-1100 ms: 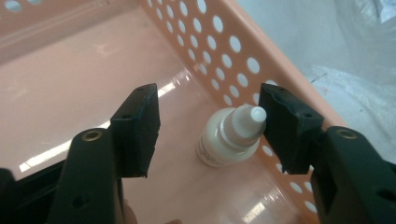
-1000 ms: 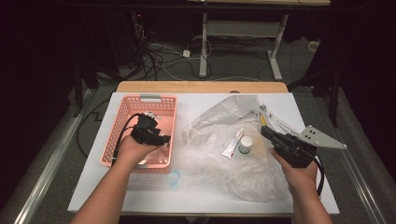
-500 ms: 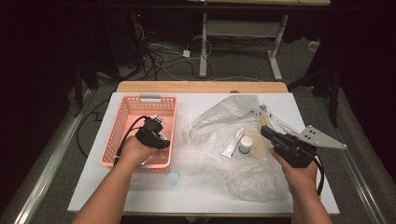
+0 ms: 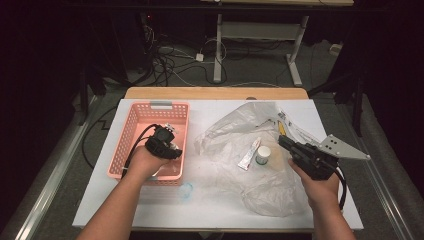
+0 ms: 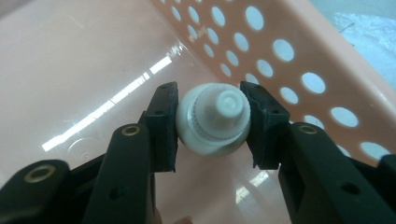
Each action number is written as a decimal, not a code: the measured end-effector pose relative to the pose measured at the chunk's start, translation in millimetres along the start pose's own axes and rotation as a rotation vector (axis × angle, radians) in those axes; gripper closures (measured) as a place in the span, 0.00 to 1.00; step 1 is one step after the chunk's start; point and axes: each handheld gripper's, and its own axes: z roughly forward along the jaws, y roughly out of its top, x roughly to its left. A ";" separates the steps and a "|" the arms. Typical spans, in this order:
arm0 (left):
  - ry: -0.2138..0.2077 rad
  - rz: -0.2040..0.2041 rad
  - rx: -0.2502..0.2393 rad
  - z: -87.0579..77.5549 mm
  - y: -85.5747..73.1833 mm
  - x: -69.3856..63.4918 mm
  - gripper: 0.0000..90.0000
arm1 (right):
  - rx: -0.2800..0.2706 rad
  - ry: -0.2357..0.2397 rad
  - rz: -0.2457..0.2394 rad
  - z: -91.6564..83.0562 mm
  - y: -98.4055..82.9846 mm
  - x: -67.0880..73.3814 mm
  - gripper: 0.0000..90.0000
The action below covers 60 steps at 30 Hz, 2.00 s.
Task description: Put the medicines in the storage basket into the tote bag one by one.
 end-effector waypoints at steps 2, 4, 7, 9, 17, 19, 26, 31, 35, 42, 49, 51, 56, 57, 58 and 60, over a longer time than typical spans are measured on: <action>0.009 0.003 -0.017 -2.9 -0.2 -0.8 0.64 | -0.002 0.001 -0.001 -0.3 0.4 0.2 1.00; 0.015 0.005 -0.034 -6.3 -0.5 -1.2 0.64 | -0.002 0.000 -0.001 -0.6 0.5 0.0 1.00; 0.016 -0.009 -0.067 -12.2 -1.5 -0.2 0.64 | 0.000 0.000 0.000 -0.5 0.0 -0.1 1.00; 0.018 -0.020 -0.077 -16.5 -2.4 1.2 0.64 | 0.004 -0.001 0.002 0.2 -0.5 0.0 1.00; 0.020 -0.040 -0.169 -34.9 -11.2 -0.5 0.64 | 0.000 -0.001 -0.001 -0.3 0.7 0.7 1.00; 0.014 -0.038 -0.197 -39.6 -14.8 -2.8 0.64 | 0.000 0.001 -0.003 0.0 0.5 0.2 1.00; 0.006 -0.039 -0.256 -49.0 -26.7 -9.7 0.64 | -0.001 -0.002 -0.006 -0.2 1.1 1.2 1.00; 0.016 -0.030 -0.293 -52.8 -36.4 -15.0 0.64 | 0.004 -0.002 -0.001 0.3 0.7 1.9 1.00; 0.016 -0.041 -0.336 -55.7 -44.5 -18.5 0.64 | 0.003 0.001 -0.005 1.1 0.4 1.9 1.00; 0.008 -0.059 -0.411 -61.4 -58.7 -27.1 0.64 | 0.004 0.002 -0.003 0.9 0.2 2.1 1.00; 0.013 -0.056 -0.458 -64.1 -65.9 -34.8 0.64 | 0.008 0.003 -0.011 3.0 -0.4 2.7 1.00; 0.010 -0.061 -0.475 -66.1 -68.0 -34.7 0.64 | 0.009 0.000 -0.005 2.6 -0.4 2.5 1.00; 0.003 -0.062 -0.494 -66.8 -72.7 -36.4 0.64 | 0.004 -0.001 -0.002 1.8 -0.7 -0.7 1.00; 0.003 -0.061 -0.495 -66.9 -73.4 -36.5 0.64 | 0.004 0.000 0.002 1.8 -0.7 -0.8 1.00; 0.002 -0.063 -0.500 -67.1 -74.2 -36.5 0.64 | 0.004 0.001 -0.001 1.8 -0.8 -1.2 1.00; 0.000 -0.063 -0.509 -67.9 -74.9 -37.3 0.64 | 0.005 0.002 -0.003 1.7 -1.0 -1.7 1.00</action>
